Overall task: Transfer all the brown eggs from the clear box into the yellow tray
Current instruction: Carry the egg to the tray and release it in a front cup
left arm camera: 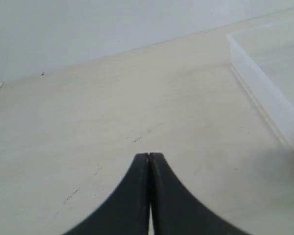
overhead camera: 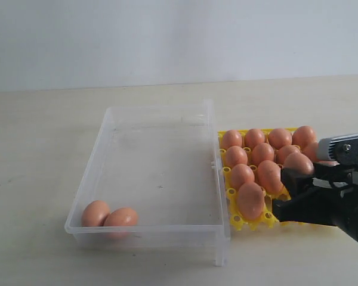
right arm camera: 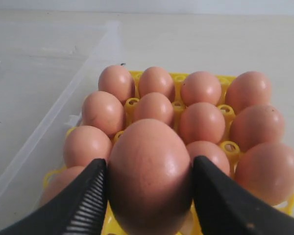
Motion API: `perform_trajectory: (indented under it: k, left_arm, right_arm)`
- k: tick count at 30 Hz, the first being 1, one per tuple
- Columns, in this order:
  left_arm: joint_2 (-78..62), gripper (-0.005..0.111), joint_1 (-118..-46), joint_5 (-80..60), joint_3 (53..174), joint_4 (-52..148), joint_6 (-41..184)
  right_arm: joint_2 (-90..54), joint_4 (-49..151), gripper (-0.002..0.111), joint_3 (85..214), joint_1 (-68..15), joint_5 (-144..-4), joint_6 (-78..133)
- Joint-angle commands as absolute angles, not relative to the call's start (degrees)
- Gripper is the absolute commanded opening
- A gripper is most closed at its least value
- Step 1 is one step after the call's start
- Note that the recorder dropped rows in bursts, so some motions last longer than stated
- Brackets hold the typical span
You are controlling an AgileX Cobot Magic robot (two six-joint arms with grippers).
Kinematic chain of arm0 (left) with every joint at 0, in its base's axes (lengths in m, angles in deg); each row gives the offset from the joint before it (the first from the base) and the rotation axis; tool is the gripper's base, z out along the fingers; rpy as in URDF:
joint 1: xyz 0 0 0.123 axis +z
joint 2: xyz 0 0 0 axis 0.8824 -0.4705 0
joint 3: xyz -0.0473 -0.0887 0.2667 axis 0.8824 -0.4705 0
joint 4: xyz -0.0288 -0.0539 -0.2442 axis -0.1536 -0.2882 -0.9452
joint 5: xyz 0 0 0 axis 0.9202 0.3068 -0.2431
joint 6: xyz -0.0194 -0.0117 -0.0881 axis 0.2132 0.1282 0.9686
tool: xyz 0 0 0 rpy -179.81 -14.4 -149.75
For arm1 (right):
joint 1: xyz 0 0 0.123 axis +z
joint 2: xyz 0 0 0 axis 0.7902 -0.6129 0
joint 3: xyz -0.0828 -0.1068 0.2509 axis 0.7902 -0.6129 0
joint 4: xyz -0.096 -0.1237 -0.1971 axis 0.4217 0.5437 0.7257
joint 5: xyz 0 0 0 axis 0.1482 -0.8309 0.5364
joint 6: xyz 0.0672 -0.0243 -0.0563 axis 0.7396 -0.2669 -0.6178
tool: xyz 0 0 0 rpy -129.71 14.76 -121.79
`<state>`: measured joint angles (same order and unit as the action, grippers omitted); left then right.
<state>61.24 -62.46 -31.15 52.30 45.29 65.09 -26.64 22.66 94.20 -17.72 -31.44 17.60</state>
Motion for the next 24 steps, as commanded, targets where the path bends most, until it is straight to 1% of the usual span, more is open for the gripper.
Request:
perform_trajectory:
  k: [1,10,24]
  left_arm:
    - [61.56,0.0,-62.5,-30.72,52.5,45.21,65.0]
    - [61.56,0.0,-62.5,-30.72,52.5,45.21,65.0]
    - [61.56,0.0,-62.5,-30.72,52.5,45.21,65.0]
  right_arm:
    - [-30.75,24.54,0.0,94.16,-18.03,-27.15,19.75]
    - [-36.94,29.24,0.0,95.92,-18.03,-25.06,23.61]
    - [-41.84,29.12,0.0,96.96,-18.03,-25.18,23.5]
